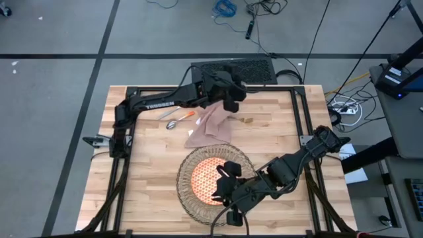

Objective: Set table place
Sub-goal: Fold the napkin

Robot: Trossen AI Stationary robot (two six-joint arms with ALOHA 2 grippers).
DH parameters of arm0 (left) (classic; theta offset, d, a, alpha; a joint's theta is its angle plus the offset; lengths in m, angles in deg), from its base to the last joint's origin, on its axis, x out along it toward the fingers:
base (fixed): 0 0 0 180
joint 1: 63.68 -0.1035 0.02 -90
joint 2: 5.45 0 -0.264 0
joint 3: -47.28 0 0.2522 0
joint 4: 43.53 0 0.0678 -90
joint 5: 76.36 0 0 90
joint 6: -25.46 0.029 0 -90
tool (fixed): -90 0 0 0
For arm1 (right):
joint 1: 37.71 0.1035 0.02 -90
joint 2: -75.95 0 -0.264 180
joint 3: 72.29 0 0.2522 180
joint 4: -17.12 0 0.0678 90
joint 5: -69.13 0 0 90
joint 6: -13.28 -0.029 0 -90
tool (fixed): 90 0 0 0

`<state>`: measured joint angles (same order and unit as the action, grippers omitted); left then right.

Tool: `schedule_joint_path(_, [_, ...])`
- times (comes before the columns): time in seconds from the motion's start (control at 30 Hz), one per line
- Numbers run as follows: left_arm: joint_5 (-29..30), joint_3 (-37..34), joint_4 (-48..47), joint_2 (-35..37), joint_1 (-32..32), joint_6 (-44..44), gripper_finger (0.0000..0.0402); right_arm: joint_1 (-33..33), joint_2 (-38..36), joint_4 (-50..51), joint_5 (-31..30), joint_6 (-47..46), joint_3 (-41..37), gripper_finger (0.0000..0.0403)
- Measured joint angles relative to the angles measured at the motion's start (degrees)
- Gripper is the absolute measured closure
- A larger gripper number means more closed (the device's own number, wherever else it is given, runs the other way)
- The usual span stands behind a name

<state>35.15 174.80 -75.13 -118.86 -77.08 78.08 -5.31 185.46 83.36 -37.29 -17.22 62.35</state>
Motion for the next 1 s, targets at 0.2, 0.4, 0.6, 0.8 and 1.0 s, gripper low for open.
schedule_joint_path(0.2, [2.02,7.09,-5.62,1.14,2.15,-2.23,0.0260,1.22,0.00,0.39,0.13,0.05,0.00,0.0306])
schedule_joint_path(0.4, [2.49,8.97,-11.87,4.91,2.78,-5.16,0.0259,3.52,0.00,0.71,0.10,-0.01,0.00,0.0270])
schedule_joint_path(0.6, [-7.83,9.13,-11.10,8.17,2.19,-14.30,0.0259,4.48,0.00,0.92,-1.48,-1.27,0.00,0.0253])
schedule_joint_path(0.8, [-17.93,9.06,-16.56,6.66,0.02,-23.17,0.0259,4.48,-0.02,0.91,-1.49,-2.30,0.00,0.0252])
schedule_joint_path(1.0, [-16.58,8.97,-14.03,5.53,-2.50,-29.67,0.0259,4.46,-0.02,2.48,-1.11,-3.29,0.00,0.0252])
